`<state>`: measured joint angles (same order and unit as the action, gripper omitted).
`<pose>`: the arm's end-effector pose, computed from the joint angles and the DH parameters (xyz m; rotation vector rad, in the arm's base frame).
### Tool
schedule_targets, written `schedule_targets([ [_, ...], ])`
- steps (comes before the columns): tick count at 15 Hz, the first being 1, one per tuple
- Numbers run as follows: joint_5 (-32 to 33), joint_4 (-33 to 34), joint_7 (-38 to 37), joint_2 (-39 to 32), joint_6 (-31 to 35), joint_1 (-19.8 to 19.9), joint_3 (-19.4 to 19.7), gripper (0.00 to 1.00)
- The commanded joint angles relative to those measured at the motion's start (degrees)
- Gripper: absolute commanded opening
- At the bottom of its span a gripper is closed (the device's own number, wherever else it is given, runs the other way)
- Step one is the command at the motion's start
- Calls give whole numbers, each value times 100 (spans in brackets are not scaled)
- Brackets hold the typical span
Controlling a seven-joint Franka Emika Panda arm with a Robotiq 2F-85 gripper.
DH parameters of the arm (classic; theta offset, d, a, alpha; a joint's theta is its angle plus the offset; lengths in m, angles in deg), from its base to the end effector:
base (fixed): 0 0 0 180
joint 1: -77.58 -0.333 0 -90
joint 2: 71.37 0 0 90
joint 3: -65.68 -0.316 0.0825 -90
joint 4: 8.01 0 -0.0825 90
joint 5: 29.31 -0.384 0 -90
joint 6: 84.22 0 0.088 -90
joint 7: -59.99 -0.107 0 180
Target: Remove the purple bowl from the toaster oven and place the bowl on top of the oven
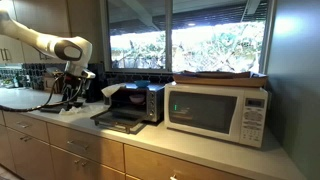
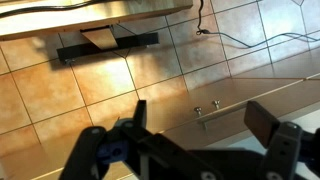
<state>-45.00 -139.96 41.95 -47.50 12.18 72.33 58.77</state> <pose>0.3893 0.1143 0.4929 -2.9464 0.2611 0.3768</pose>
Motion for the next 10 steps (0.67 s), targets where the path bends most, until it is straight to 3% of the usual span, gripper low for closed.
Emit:
schedule_targets([
  [1, -14, 9, 16, 0, -15, 54, -44, 100],
  [5, -14, 9, 16, 0, -15, 54, -44, 100],
  [7, 87, -122, -602, 144, 277, 315, -16, 100],
  [10, 161, -257, -883, 375, 402, 683, 227, 100],
])
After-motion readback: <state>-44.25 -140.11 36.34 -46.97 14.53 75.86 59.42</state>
